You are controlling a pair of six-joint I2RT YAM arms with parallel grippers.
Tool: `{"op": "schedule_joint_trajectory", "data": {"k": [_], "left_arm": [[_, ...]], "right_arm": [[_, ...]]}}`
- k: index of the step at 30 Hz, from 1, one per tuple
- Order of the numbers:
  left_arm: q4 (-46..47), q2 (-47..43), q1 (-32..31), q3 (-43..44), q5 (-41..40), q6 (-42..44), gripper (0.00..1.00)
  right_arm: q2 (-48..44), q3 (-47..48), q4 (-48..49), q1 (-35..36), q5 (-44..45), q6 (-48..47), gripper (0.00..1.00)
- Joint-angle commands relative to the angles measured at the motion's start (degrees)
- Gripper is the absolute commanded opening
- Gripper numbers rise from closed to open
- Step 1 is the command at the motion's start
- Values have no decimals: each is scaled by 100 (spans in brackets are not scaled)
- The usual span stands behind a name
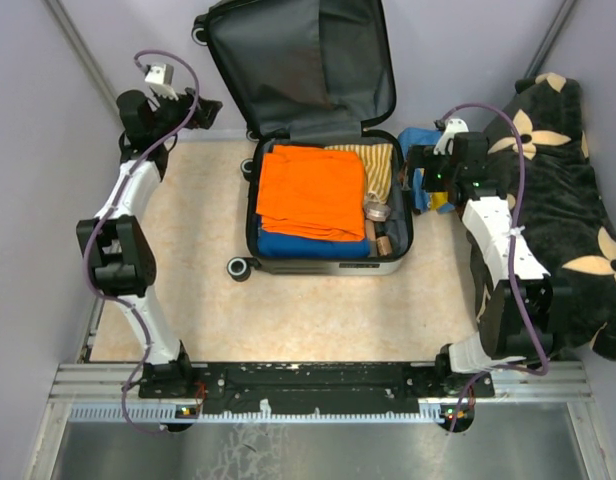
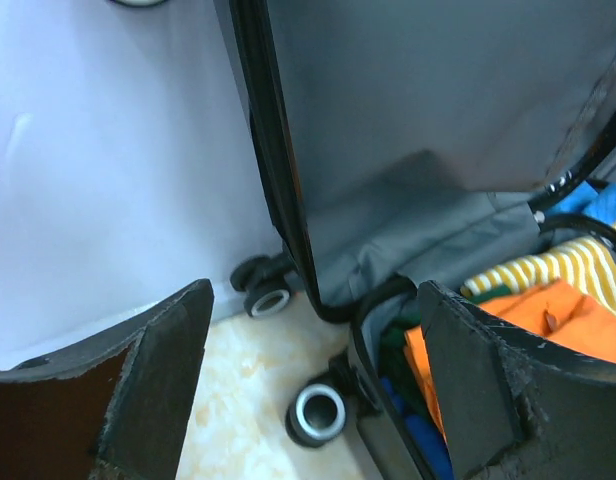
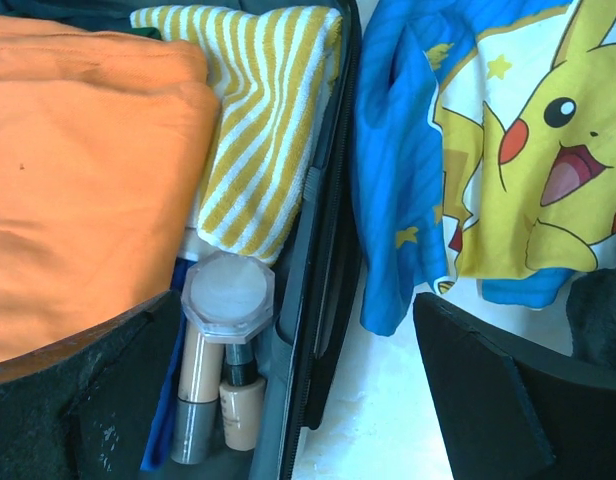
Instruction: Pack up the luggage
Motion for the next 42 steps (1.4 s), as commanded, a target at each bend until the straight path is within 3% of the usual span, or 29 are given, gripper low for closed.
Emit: {"op": "schedule_joint_trajectory", "data": {"k": [1, 7, 15, 22, 28, 34, 42], "left_arm": [[1653, 435, -21, 366, 29, -438, 86], [2385, 1318, -27, 1101, -148, -895, 76], [2176, 2493, -116, 2685, -337, -680, 71], [2251, 3002, -235, 3288, -63, -395, 56], [2171, 3319, -317, 3789, -95, -367, 51], [2201, 3381, -392, 3948, 154, -309, 28], [2316, 3237, -518, 4035, 544, -312, 7]], "right_arm": [[-158, 350, 22, -56, -308, -17, 99], [-157, 318, 50, -81, -254, -60, 99], [-42, 239, 209, -79, -329, -19, 99], [82, 333, 112, -81, -262, -117, 99], [161, 369, 88, -77, -263, -153, 99], [153, 341, 93, -77, -267, -118, 99], [65, 195, 92, -76, -263, -127, 99]]}}
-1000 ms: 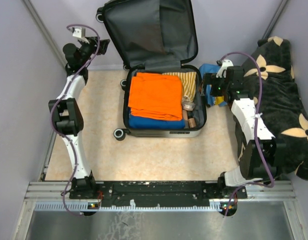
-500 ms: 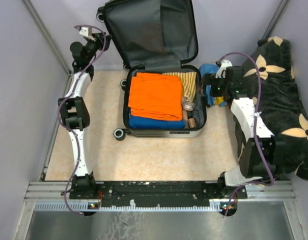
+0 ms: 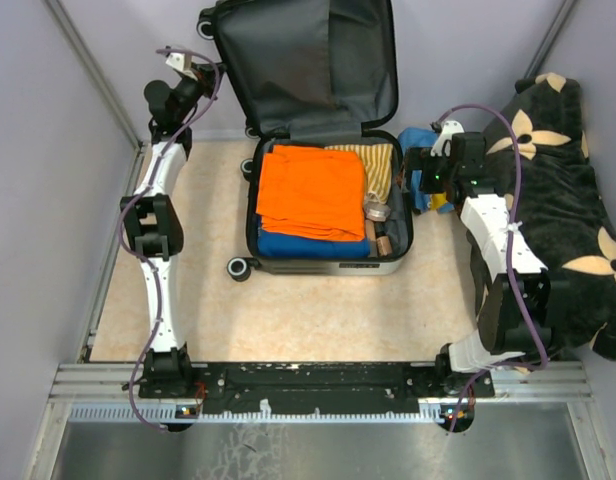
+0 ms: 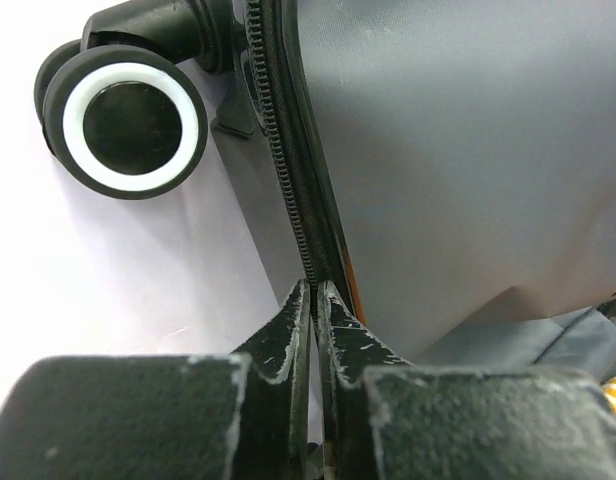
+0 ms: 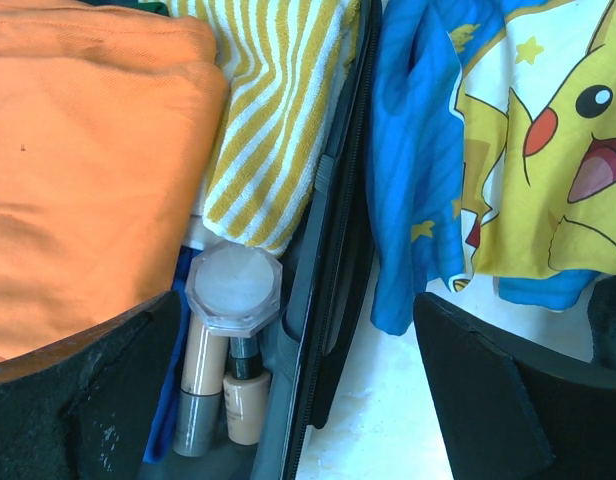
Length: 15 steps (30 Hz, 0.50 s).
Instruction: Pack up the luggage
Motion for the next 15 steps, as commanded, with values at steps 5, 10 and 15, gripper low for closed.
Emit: {"op": "schedule_joint_trajectory", "data": {"k": [5, 10, 15], "left_arm": [[562, -460, -193, -270, 581, -28, 0], [777, -898, -205, -802, 1215, 117, 0], [1013, -1366, -215, -1465, 1452, 186, 0]], "right_arm": [[-135, 109, 215, -13, 40, -48, 99], [-145, 117, 241, -14, 101, 16, 99], [-106, 242, 286, -22, -27, 122, 99]]}}
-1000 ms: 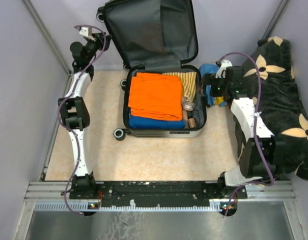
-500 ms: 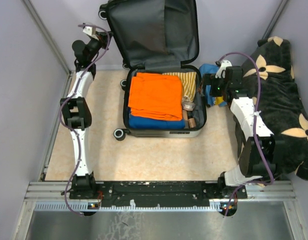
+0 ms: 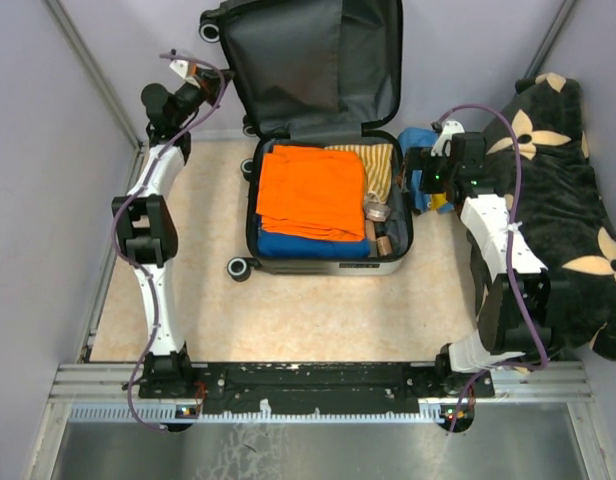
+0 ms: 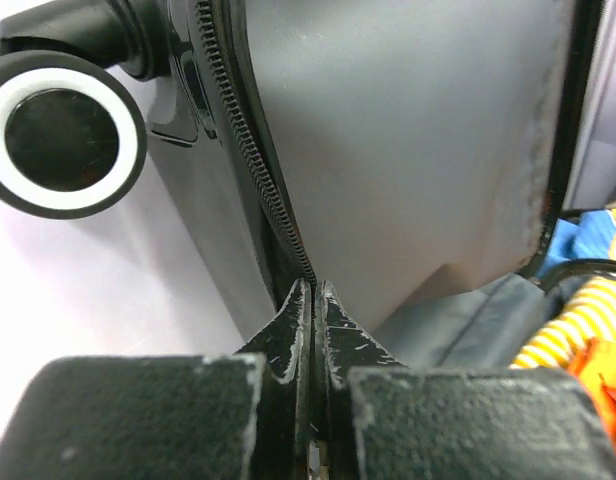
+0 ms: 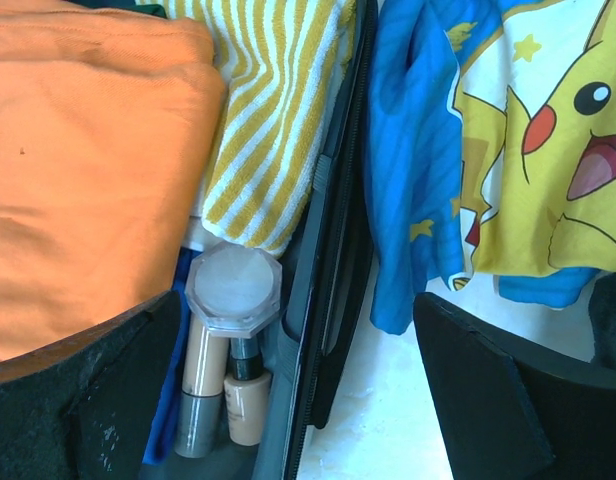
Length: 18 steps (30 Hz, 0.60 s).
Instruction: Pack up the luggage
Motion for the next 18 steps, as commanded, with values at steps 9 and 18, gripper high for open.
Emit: {"op": "schedule_joint_trajectory", "data": {"k": [9, 18], "left_arm": [[899, -1559, -159, -1804, 1012, 468, 0], [1039, -2404, -120, -3091, 1599, 689, 0]], "right_arm": [[-40, 588, 321, -31, -326, 137, 99], [-94, 680, 116, -345, -530, 176, 98]]}}
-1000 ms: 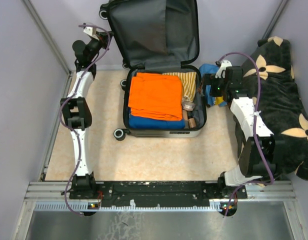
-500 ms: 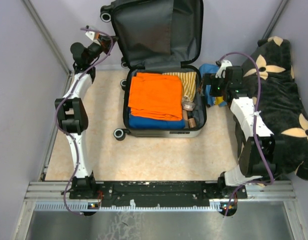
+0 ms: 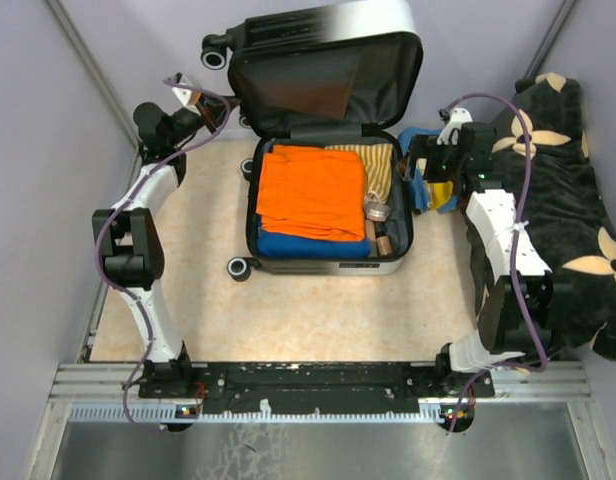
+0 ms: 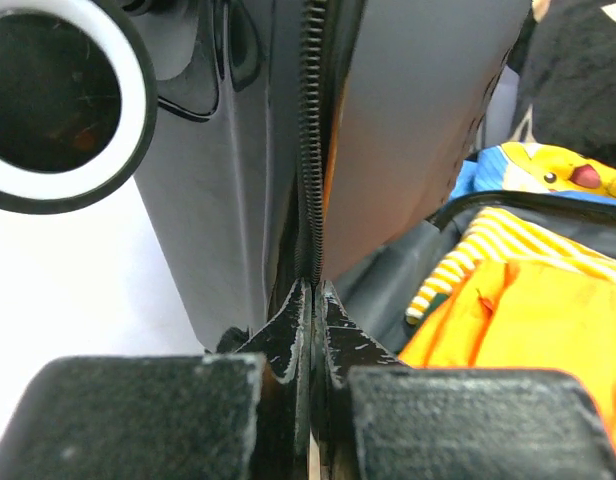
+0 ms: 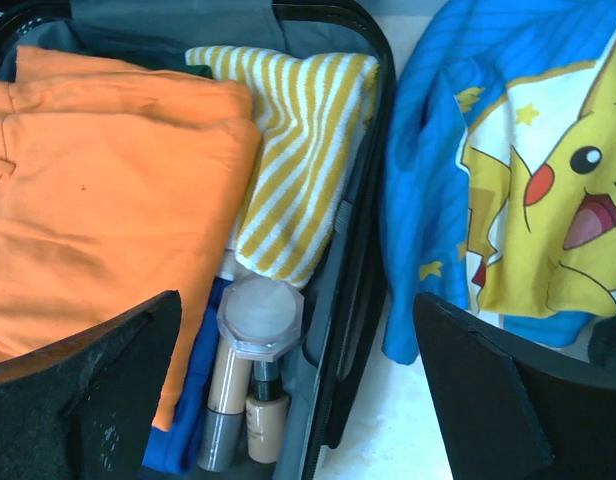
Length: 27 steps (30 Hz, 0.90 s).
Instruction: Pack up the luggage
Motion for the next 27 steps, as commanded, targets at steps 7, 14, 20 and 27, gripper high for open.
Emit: {"op": "schedule_joint_trajectory", "data": {"k": [7, 14, 20, 27], "left_arm": [[222, -1574, -18, -1999, 925, 779, 0], [-575, -2600, -12, -3372, 1286, 1566, 0], [-3065, -3596, -14, -4513, 1380, 4232, 0], [-4670, -4129, 142, -4744, 839, 5104, 8]], "right_arm": [[-181, -13, -416, -961, -445, 208, 96], [-325, -528, -522, -1154, -366, 5, 95], [-259, -693, -563, -1321, -301, -271, 94], [-124, -889, -604, -1323, -562, -720, 87]]}}
